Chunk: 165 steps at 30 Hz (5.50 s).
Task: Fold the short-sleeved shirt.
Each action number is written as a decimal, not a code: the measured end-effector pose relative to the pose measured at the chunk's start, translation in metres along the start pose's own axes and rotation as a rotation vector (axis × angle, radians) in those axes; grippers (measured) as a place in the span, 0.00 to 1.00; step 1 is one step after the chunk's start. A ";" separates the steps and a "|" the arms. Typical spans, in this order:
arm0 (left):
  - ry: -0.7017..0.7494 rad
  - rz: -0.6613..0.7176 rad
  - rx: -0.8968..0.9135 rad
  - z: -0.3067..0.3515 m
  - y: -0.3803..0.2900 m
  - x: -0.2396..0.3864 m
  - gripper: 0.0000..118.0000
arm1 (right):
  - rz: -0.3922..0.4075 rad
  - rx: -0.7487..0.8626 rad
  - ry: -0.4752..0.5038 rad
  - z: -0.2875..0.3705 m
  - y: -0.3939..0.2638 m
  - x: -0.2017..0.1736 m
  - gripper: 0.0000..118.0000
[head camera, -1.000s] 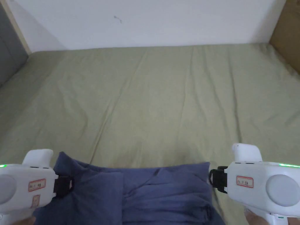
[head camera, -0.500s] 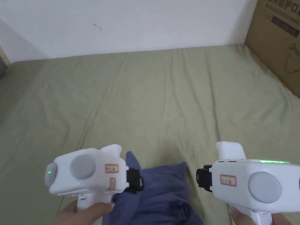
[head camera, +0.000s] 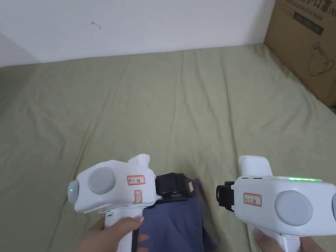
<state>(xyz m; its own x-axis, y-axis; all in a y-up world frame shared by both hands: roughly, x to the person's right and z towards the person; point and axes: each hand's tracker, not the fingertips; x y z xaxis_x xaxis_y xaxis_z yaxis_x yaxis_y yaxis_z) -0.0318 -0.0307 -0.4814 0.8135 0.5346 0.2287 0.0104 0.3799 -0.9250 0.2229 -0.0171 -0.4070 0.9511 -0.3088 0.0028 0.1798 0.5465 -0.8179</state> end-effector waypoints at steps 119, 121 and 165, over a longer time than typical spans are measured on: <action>0.956 -0.198 -0.061 0.273 -0.042 -0.352 0.47 | 0.196 -0.055 0.033 -0.106 -0.056 -0.403 0.00; 1.049 -0.234 -0.038 0.274 -0.048 -0.352 0.73 | 0.190 -0.061 0.030 -0.109 -0.058 -0.406 0.00; 0.562 -0.330 1.146 0.246 -0.054 0.145 0.22 | 0.164 0.914 -0.186 0.222 0.030 -0.095 0.12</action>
<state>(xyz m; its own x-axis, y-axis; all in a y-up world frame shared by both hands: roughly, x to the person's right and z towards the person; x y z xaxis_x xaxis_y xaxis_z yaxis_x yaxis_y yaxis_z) -0.0575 0.2114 -0.3238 0.9997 0.0151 -0.0212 -0.0153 0.9999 -0.0067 0.1937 0.2014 -0.3038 0.9926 -0.0879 0.0842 0.0922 0.9945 -0.0493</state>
